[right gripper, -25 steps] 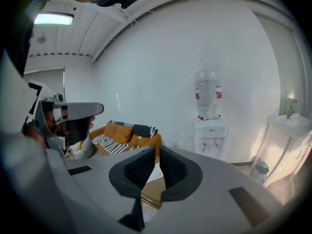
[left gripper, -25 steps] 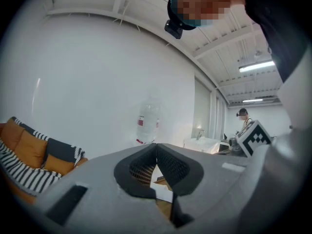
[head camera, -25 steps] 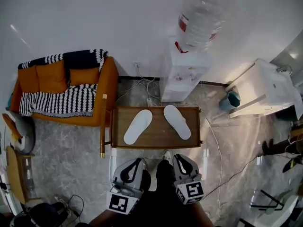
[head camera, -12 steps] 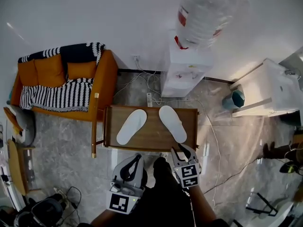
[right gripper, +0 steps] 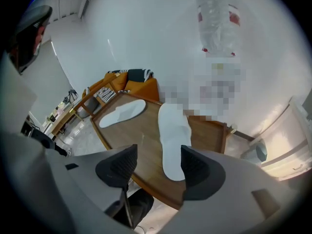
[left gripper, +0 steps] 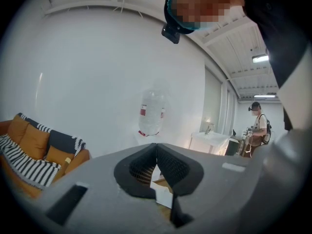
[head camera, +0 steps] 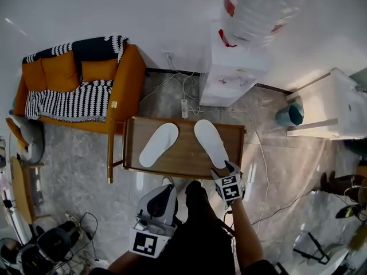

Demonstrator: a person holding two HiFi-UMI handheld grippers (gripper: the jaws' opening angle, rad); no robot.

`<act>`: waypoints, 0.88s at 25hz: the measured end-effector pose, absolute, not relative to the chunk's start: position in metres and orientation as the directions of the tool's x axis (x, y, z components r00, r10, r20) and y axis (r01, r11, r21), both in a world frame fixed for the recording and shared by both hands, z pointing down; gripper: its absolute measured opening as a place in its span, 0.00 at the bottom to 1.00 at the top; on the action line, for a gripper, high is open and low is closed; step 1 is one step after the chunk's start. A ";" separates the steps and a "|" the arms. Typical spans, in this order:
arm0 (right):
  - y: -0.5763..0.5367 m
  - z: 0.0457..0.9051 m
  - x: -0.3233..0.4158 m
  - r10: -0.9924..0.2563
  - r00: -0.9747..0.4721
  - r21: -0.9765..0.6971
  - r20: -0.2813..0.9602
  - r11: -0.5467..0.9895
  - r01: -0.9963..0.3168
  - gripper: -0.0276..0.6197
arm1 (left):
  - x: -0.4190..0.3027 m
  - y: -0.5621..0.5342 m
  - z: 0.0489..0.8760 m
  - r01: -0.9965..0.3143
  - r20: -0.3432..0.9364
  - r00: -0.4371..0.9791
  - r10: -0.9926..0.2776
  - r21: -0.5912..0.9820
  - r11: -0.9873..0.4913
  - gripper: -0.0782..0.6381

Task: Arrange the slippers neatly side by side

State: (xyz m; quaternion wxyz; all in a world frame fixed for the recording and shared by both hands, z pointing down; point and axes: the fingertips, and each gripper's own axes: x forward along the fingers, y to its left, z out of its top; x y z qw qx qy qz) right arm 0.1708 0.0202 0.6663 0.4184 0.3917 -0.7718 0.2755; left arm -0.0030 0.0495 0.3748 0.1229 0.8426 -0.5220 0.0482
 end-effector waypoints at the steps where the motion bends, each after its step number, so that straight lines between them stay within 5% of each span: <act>1: 0.020 0.678 0.175 -0.355 -0.334 -0.104 0.873 0.534 -0.839 0.43 | -0.003 0.049 0.377 -0.893 0.217 0.448 -0.867 0.158 -0.422 0.13; 22: 0.011 0.786 0.216 -0.204 -0.209 -0.088 0.957 0.479 -0.873 0.53 | -0.007 0.044 0.405 -0.905 0.288 0.423 -0.859 0.174 -0.387 0.13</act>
